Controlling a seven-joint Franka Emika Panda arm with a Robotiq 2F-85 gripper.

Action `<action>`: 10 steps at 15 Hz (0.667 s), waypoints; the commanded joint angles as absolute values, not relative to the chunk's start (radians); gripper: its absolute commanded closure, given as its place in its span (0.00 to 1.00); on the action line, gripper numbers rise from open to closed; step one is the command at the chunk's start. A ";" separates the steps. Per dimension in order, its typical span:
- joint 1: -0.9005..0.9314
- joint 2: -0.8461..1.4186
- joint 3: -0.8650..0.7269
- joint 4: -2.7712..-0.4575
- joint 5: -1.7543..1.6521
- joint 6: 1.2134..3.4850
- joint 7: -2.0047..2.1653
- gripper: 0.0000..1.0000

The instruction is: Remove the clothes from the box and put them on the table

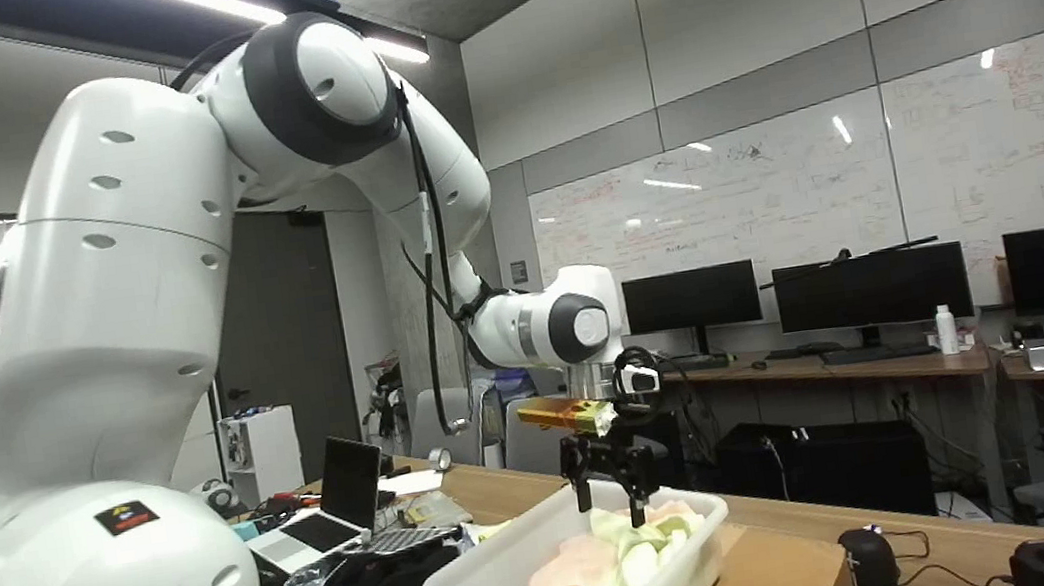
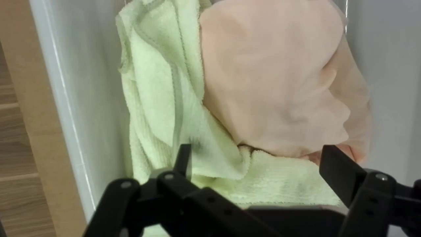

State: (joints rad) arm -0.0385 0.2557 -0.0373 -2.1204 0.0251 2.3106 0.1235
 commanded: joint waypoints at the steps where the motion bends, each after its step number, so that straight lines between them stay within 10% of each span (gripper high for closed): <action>1: -0.046 0.292 -0.042 -2.074 0.064 2.257 0.133 0.00; 10: -0.044 0.332 -0.072 -2.090 0.046 2.365 0.189 0.00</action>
